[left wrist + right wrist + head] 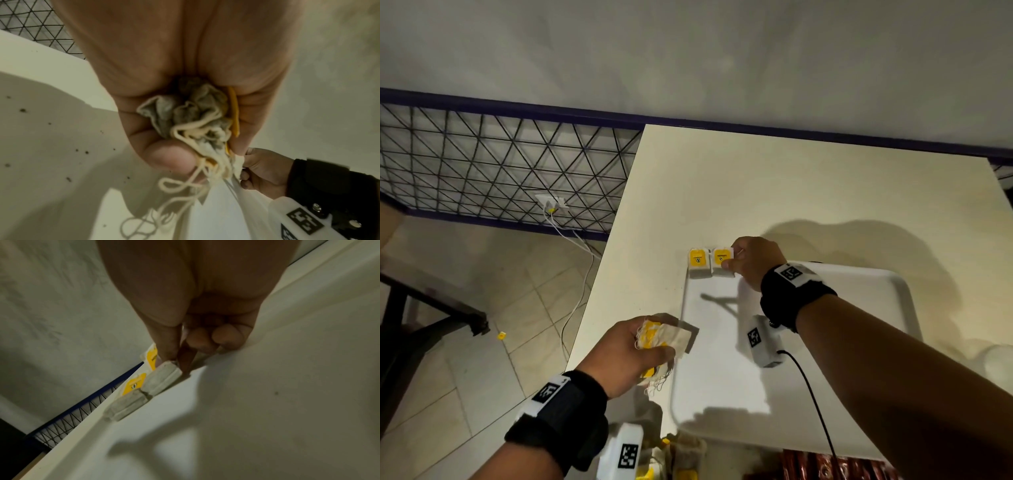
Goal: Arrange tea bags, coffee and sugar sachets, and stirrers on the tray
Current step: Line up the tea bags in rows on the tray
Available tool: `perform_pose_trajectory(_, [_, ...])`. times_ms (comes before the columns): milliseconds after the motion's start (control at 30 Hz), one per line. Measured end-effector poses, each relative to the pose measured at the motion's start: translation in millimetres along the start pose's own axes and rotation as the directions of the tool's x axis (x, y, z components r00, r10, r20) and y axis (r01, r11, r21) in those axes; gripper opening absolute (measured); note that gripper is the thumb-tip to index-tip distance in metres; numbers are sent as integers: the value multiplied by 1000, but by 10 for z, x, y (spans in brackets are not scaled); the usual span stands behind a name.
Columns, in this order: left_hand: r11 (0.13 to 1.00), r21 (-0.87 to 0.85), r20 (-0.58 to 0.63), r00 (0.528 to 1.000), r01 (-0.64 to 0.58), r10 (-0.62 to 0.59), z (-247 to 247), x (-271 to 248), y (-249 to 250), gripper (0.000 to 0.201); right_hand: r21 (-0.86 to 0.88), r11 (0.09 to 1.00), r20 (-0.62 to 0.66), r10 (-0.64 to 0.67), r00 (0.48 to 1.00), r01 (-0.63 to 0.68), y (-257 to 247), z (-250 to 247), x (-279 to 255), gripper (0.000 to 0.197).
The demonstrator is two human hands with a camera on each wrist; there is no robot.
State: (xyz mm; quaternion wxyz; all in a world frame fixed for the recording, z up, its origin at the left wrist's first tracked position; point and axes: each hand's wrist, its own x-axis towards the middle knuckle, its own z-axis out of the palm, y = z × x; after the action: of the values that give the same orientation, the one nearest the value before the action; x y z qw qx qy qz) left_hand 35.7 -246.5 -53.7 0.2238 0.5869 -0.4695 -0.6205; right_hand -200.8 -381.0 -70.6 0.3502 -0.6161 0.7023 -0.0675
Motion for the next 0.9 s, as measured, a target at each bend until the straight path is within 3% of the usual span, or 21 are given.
perform_pose_trajectory(467, [998, -58, 48, 999, 8, -5, -44, 8, -38, 36, 12, 999, -129, 49, 990, -48, -33, 65, 7, 32])
perform_pose_trajectory(600, [998, -67, 46, 999, 4, -1, -50, -6, -14, 34, 18, 995, -199, -97, 975, 103, -14, 34, -73, 19])
perform_pose_trajectory(667, [998, -70, 34, 999, -2, 5, -53, -14, 6, 34, -63, 971, -141, -238, 961, 231, -58, 31, -117, 7])
perform_pose_trajectory(733, [997, -74, 19, 1000, -7, 9, -49, -15, 17, 33, -173, 924, -23, -350, 936, 341, -125, 68, -145, 11])
perform_pose_trajectory(900, [996, -84, 8, 1000, 6, -5, -38, -47, 32, 32, -211, 906, 77, -358, 930, 367, -241, 194, -112, 18])
